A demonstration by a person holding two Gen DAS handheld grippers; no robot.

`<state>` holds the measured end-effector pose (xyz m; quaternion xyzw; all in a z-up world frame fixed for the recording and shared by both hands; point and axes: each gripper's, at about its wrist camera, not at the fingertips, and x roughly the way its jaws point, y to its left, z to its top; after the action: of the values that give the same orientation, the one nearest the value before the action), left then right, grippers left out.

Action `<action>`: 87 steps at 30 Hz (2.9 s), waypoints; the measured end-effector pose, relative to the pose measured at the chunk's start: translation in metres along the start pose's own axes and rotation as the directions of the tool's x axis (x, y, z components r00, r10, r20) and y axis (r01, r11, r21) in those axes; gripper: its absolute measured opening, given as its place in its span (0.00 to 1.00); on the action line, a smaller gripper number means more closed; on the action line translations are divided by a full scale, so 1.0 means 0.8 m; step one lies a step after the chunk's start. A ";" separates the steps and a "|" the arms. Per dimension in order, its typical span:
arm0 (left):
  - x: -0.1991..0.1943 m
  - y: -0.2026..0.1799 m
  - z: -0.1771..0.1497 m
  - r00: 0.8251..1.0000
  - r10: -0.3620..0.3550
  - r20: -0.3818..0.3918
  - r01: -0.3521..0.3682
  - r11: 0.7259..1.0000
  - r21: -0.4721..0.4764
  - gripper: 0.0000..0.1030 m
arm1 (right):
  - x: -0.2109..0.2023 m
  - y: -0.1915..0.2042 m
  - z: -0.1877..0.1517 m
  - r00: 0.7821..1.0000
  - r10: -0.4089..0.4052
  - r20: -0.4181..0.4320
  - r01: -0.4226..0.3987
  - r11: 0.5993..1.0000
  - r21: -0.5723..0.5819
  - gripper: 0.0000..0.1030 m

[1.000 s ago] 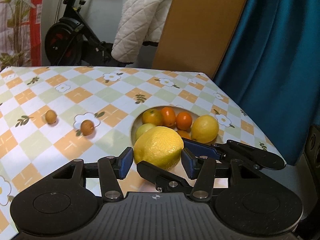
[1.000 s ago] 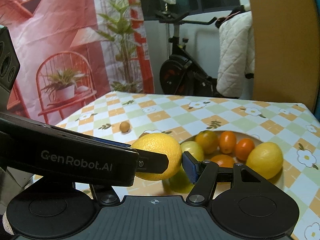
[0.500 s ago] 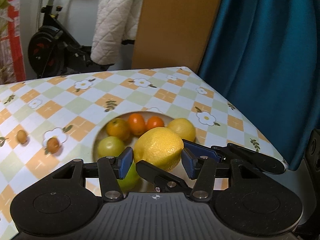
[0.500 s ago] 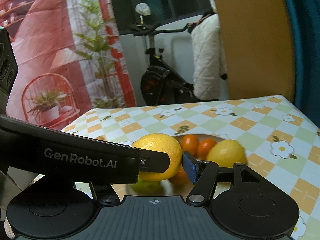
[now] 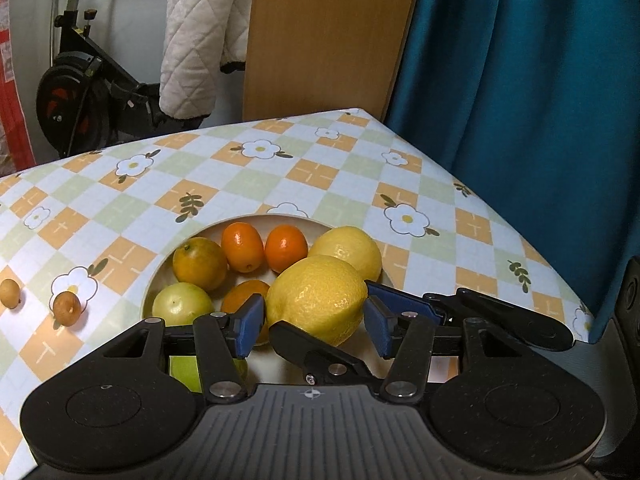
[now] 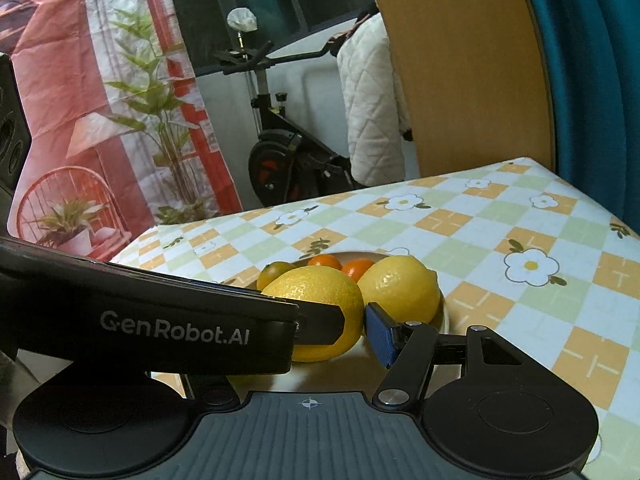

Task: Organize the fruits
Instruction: 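Carry the second lemon with the left gripper over the plate, then lower the lemon onto the plate and open the left gripper, then move the left gripper to a small brown fruit on the cloth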

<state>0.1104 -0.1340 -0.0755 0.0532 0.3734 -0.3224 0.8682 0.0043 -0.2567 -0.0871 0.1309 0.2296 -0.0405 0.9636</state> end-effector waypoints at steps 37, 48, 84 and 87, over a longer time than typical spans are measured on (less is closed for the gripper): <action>-0.015 0.023 -0.003 0.999 0.010 0.047 -0.007 0.998 -0.055 0.57 | 0.014 0.018 -0.019 0.998 -0.051 0.020 0.053 0.990 -0.130 0.55; -0.053 0.068 -0.029 0.990 0.105 0.096 -0.084 0.977 -0.197 0.58 | 0.006 0.034 -0.025 0.995 -0.075 0.068 0.088 0.976 -0.199 0.71; -0.152 0.195 -0.033 0.919 0.308 0.247 -0.236 0.930 -0.280 0.58 | 0.040 0.141 -0.002 0.997 -0.003 0.073 0.019 0.973 -0.229 0.64; -0.153 0.216 -0.023 0.909 0.328 0.256 -0.260 0.928 -0.266 0.58 | 0.065 0.171 0.007 0.998 0.032 0.055 -0.018 0.969 -0.246 0.55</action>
<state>0.1401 0.0713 -0.0307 -0.0387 0.2609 -0.1469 0.9533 0.0718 -0.1276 -0.0742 0.0126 0.2027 -0.0035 0.9792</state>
